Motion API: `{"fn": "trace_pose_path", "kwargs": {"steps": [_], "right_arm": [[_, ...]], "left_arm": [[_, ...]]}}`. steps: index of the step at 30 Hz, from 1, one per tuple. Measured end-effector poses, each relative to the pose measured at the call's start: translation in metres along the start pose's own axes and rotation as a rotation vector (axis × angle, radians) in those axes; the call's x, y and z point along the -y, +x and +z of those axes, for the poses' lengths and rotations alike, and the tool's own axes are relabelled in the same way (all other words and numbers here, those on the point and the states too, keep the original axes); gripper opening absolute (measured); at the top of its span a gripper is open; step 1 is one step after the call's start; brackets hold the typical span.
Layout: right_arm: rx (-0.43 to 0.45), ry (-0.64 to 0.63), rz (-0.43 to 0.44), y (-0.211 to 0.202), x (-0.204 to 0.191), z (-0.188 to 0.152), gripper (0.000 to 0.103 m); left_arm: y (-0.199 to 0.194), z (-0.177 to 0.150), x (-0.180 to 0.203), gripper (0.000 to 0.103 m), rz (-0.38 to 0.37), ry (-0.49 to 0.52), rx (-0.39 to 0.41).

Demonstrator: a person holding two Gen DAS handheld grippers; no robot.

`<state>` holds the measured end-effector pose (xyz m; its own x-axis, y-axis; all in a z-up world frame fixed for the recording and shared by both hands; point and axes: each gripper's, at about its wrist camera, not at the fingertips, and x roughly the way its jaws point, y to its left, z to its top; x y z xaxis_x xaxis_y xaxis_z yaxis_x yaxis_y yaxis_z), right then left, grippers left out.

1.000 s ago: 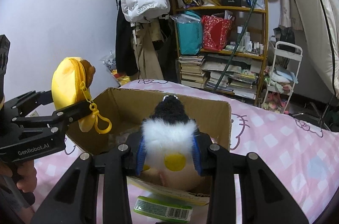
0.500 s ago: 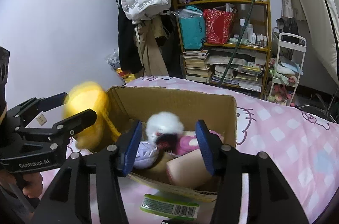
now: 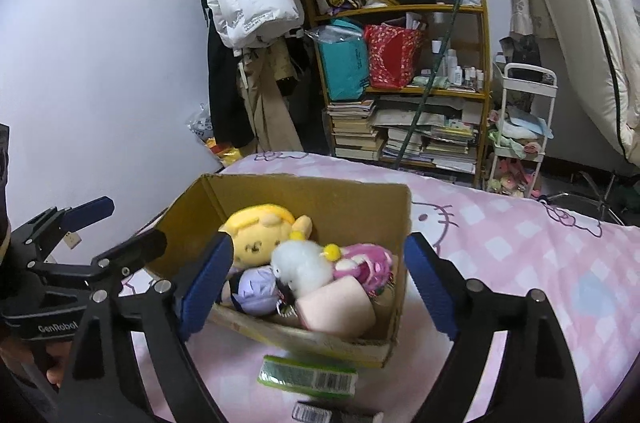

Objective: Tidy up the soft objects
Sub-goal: 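Open both grippers to drop the yellow and penguin plushes into the box, then move both tools down toward the green box and black box beside the box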

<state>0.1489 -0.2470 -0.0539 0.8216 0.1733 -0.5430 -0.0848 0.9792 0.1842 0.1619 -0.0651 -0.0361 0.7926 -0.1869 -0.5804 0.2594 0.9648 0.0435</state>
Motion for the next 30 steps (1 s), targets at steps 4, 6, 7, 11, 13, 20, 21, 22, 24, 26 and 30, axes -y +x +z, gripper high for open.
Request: {"fn": "trace_pose_path", "kwargs": {"steps": [4,6,7,11,13,20,21,22,24,26,30], "right_arm": [[-0.012,0.033,-0.009,-0.011,0.007,-0.005,0.097],[-0.022,0.041,-0.017,-0.016,0.01,-0.009,0.097],[-0.031,0.043,-0.022,-0.018,0.012,-0.01,0.097],[-0.057,0.061,-0.032,-0.027,0.016,-0.018,0.097],[-0.077,0.067,-0.034,-0.03,0.016,-0.023,0.097],[-0.153,0.061,-0.049,-0.034,0.016,-0.044,0.098],[-0.161,0.059,-0.047,-0.035,0.016,-0.045,0.098],[-0.167,0.06,-0.046,-0.035,0.016,-0.047,0.098],[-0.18,0.065,-0.044,-0.035,0.018,-0.049,0.098],[-0.198,0.073,-0.05,-0.034,0.02,-0.053,0.098],[-0.238,0.086,-0.058,-0.028,0.021,-0.061,0.098]], "left_arm": [[-0.006,-0.004,0.001,0.094,-0.023,-0.017,-0.023],[-0.01,-0.007,0.002,0.094,-0.027,-0.018,-0.033],[-0.011,-0.009,0.002,0.094,-0.029,-0.022,-0.04],[-0.013,-0.017,0.003,0.094,-0.057,-0.043,-0.081],[-0.011,-0.021,0.003,0.094,-0.075,-0.057,-0.111],[-0.012,-0.033,0.009,0.094,-0.095,-0.029,-0.163],[-0.013,-0.033,0.009,0.094,-0.094,-0.022,-0.167],[-0.013,-0.034,0.01,0.094,-0.097,-0.016,-0.175],[-0.011,-0.035,0.01,0.094,-0.103,-0.015,-0.191],[-0.011,-0.037,0.011,0.094,-0.107,-0.01,-0.205],[-0.011,-0.041,0.015,0.094,-0.111,0.012,-0.22]]}}
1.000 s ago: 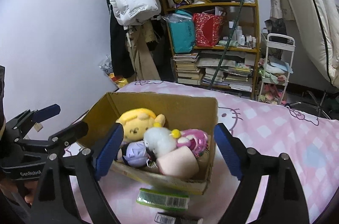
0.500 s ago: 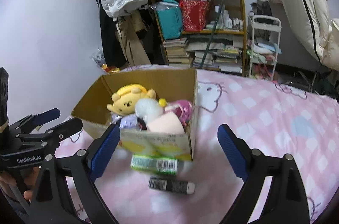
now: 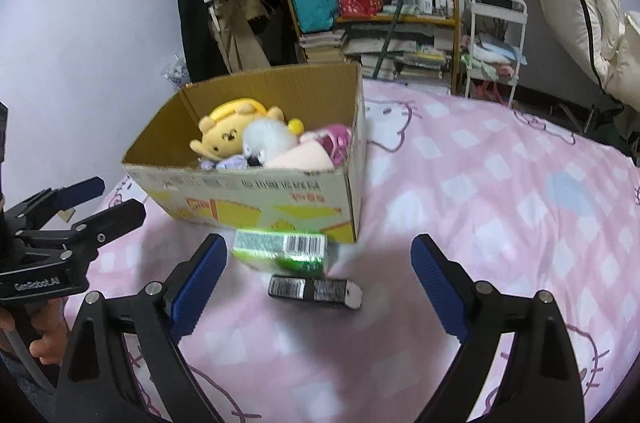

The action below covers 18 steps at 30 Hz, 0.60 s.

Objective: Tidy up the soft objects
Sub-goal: 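Move both tools down toward the green box and black box beside the box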

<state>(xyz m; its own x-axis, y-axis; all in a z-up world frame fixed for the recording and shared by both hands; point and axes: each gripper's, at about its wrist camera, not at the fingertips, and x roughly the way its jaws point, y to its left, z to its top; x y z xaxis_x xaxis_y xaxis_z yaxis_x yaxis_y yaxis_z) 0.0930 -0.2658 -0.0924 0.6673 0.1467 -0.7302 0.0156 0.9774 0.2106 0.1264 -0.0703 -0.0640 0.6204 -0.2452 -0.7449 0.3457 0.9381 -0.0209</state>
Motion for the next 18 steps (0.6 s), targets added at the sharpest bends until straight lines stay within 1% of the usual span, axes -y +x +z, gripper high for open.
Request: {"fn": "trace_pose_path", "kwargs": {"steps": [5,8,10,18], "right_arm": [[-0.048,-0.005,-0.011,0.011,-0.001,-0.005,0.097],[-0.075,-0.016,-0.023,0.019,-0.002,-0.008,0.097],[-0.101,-0.019,-0.026,0.026,-0.003,-0.01,0.097],[-0.182,-0.026,-0.017,0.048,-0.003,-0.019,0.097]], "left_arm": [[0.006,-0.004,0.008,0.094,-0.007,0.026,-0.019],[0.011,-0.006,0.01,0.094,-0.03,0.029,-0.023],[0.016,-0.007,0.013,0.094,-0.021,0.037,-0.03],[0.034,0.004,0.023,0.094,-0.061,0.055,-0.039]]}}
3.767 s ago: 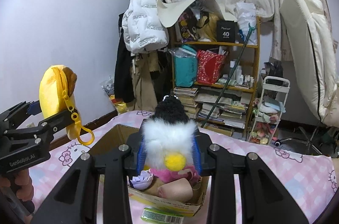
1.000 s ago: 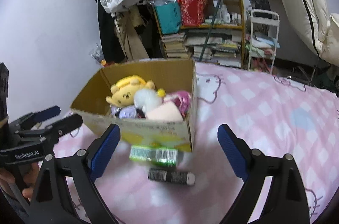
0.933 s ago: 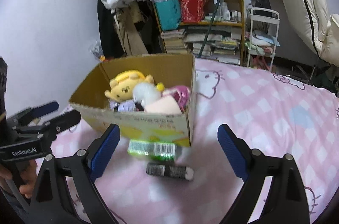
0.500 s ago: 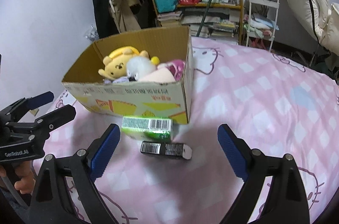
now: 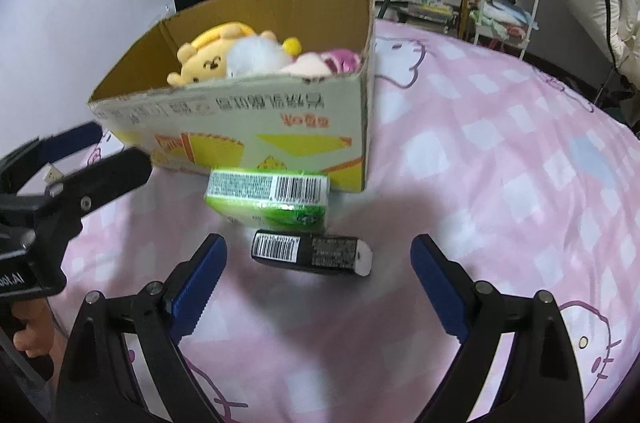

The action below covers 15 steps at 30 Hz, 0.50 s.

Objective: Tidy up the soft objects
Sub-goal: 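Move both tools down toward the green box and black box beside the box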

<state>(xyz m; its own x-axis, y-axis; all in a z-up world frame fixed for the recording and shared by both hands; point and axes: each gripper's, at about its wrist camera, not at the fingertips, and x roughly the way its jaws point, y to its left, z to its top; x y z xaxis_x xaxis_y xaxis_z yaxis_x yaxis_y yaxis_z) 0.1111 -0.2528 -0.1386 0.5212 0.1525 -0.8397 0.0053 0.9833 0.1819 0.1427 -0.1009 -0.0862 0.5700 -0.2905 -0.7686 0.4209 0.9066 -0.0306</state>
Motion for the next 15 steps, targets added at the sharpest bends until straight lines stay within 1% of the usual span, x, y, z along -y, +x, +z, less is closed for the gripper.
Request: {"fn": "trace_pose_path", "kwargs": {"steps": [3,4,5,8,10,11,14,15], "right_arm": [[-0.02,-0.007,0.004,0.007,-0.001,-0.001,0.097],[-0.027,-0.009,0.007,0.009,-0.001,-0.002,0.096],[-0.033,-0.01,0.015,0.011,-0.001,-0.002,0.093],[-0.05,-0.004,0.02,0.017,0.001,-0.004,0.092],[-0.054,-0.001,0.016,0.019,0.002,-0.003,0.086],[-0.058,0.002,0.019,0.021,0.003,-0.002,0.081],[-0.066,0.019,0.058,0.024,0.005,-0.002,0.075],[-0.068,0.018,0.062,0.024,0.005,-0.002,0.074]], "left_arm": [[0.009,0.004,0.006,0.094,-0.015,0.018,-0.015],[0.012,0.005,0.007,0.094,-0.019,0.027,-0.022],[0.014,0.005,0.009,0.094,-0.023,0.033,-0.027],[0.021,0.007,0.012,0.094,-0.038,0.041,-0.043],[0.026,0.009,0.015,0.094,-0.052,0.041,-0.053],[0.028,0.009,0.016,0.094,-0.059,0.042,-0.058],[0.033,0.008,0.021,0.094,-0.059,0.054,-0.062],[0.034,0.008,0.022,0.094,-0.053,0.063,-0.06]]}}
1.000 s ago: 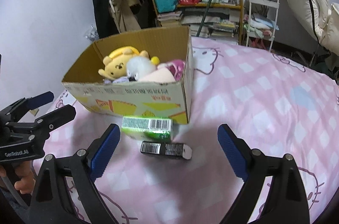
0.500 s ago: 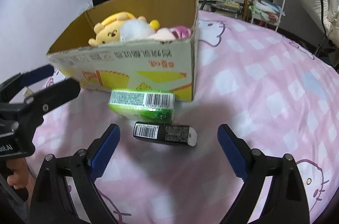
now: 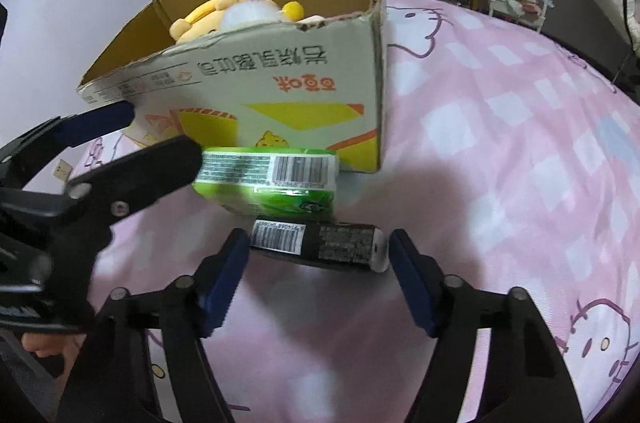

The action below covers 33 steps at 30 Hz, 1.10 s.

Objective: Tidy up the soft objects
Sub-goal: 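Move both tools down toward the green box and black box beside the box, then close the right gripper on the black box while the left gripper grasps the green box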

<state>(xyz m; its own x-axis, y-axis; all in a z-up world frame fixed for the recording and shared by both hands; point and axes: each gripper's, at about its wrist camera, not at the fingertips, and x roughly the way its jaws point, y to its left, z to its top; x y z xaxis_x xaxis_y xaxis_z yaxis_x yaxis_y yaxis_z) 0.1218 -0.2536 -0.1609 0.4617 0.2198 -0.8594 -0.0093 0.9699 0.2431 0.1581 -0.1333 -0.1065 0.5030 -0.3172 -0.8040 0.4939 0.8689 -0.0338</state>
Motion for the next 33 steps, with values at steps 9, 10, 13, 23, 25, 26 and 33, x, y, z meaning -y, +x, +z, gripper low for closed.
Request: {"fn": "trace_pose_path", "kwargs": {"steps": [9,10,13,23,25,26,33], "right_arm": [[-0.004,0.011,-0.03,-0.009,0.007,-0.004,0.073],[-0.005,0.014,-0.04,-0.011,0.008,-0.004,0.073],[-0.008,0.026,-0.063,-0.017,0.009,-0.006,0.073],[-0.012,0.036,-0.086,-0.023,0.012,-0.012,0.073],[-0.012,0.043,-0.082,-0.023,0.013,-0.013,0.073],[-0.013,0.046,-0.078,-0.023,0.014,-0.014,0.073],[-0.018,0.064,-0.064,-0.02,0.017,-0.012,0.073]], "left_arm": [[0.008,-0.001,0.008,0.094,-0.021,0.019,-0.034],[0.009,-0.001,0.009,0.094,-0.02,0.016,-0.035],[0.009,0.0,0.014,0.094,-0.014,0.006,-0.045],[0.025,0.008,0.034,0.094,0.019,-0.059,-0.102],[0.028,0.006,0.039,0.094,0.005,-0.041,-0.096],[0.03,0.005,0.042,0.094,0.003,-0.018,-0.092],[0.044,0.006,0.041,0.094,0.01,-0.051,-0.121]]}}
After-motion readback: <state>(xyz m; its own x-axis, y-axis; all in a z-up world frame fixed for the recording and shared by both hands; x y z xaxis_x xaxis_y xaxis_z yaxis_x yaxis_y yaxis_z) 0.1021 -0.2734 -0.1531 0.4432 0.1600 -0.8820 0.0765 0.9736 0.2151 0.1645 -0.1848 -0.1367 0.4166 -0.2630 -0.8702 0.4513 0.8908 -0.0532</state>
